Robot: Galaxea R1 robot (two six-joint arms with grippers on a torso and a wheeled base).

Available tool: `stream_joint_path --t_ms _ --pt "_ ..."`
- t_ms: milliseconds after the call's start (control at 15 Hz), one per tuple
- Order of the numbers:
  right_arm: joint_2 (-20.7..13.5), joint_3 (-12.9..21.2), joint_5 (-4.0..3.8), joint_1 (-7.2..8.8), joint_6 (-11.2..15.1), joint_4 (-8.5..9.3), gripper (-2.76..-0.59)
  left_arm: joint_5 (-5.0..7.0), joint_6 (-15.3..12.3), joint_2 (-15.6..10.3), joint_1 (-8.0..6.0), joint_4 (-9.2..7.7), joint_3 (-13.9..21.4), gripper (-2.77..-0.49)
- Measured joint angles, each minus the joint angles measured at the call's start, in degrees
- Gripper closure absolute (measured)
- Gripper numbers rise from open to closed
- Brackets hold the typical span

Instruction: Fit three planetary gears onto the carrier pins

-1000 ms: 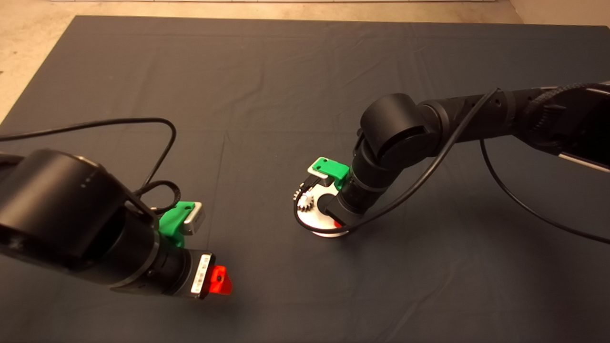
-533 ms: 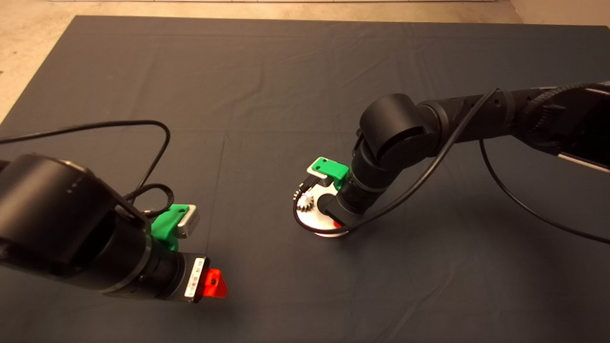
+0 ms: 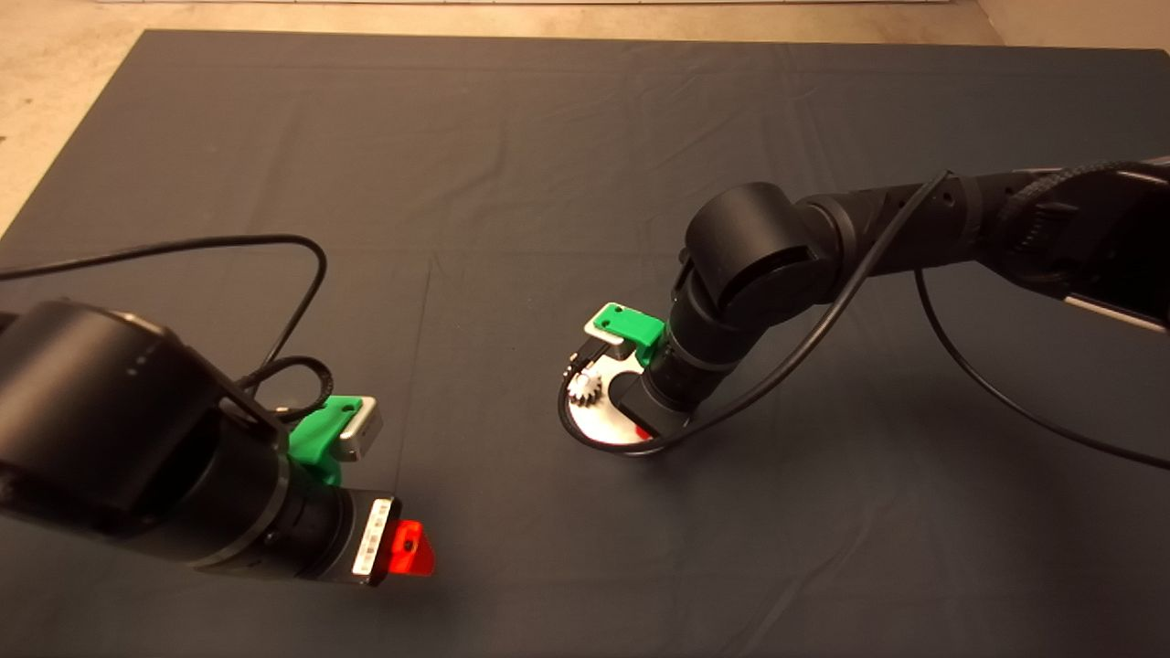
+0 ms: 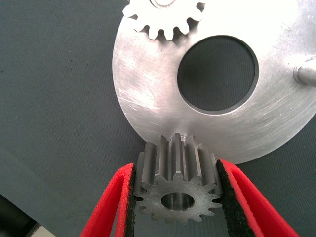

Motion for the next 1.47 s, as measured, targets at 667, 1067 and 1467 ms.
stream_joint_path --t_ms 667,1067,1467 --pt "1.0 -0.4 0.02 -0.82 -2.4 -0.66 -0.99 0.00 0.0 -0.1 0.63 0.00 0.0 -2.77" --pt "0.4 -1.1 0.02 -0.79 -3.1 -0.90 -1.00 0.00 0.0 -0.2 0.63 0.00 0.0 -2.77" --pt "0.1 -1.5 0.09 -0.79 -3.7 -1.04 -1.00 0.00 0.0 -0.2 0.63 0.00 0.0 -2.77"
